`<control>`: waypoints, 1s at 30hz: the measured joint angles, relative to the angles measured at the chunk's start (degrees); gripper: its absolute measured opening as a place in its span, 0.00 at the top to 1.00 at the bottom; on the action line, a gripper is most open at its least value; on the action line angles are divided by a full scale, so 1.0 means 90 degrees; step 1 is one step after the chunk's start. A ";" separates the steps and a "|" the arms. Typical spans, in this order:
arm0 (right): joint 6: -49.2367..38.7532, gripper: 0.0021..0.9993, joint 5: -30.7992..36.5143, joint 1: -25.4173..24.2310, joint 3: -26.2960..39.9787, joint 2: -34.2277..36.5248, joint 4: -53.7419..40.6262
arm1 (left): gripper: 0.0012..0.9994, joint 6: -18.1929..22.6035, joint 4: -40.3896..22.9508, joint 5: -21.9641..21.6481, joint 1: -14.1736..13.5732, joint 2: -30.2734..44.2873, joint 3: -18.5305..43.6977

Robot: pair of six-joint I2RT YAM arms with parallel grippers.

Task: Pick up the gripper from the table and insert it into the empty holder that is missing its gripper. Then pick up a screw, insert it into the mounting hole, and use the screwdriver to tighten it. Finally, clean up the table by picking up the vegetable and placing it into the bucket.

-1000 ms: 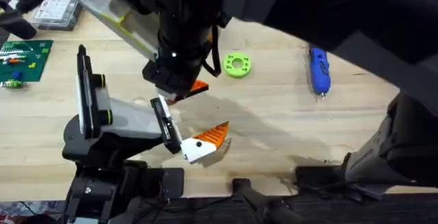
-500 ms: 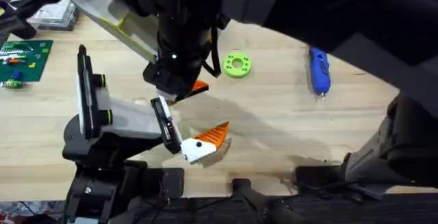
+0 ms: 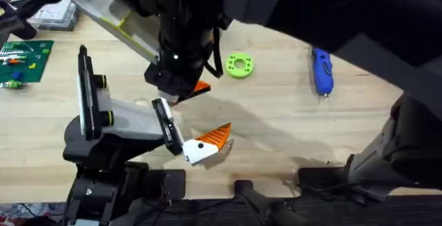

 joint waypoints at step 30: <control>-0.0063 0.00 0.0033 -0.0428 0.0467 -0.0681 -0.0252 | 0.01 -0.0041 0.0000 0.0000 0.0005 0.0000 0.0000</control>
